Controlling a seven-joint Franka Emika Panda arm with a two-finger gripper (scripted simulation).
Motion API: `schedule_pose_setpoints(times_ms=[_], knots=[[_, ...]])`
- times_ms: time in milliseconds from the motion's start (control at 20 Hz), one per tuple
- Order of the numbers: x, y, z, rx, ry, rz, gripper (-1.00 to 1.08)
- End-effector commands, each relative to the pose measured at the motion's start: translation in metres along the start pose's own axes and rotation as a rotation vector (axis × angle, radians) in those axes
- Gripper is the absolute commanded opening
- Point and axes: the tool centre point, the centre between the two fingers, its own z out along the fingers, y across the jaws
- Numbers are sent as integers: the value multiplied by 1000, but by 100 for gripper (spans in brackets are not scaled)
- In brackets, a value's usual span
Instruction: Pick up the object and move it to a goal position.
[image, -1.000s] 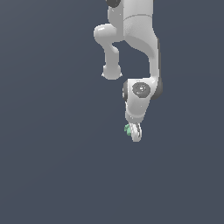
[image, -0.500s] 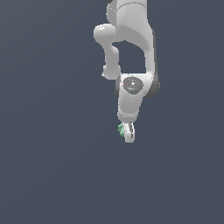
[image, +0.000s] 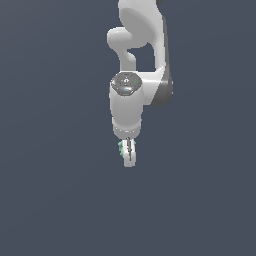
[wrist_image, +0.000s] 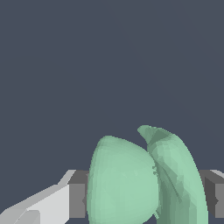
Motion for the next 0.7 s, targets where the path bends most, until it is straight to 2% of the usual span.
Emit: schedule_pose_setpoints(times_ms=[0, 350, 650], knots=[[20, -9, -19, -1, 0, -1, -100], [66, -32, -62, -1, 0, -1, -100], [92, -47, -87, -1, 0, -1, -100]])
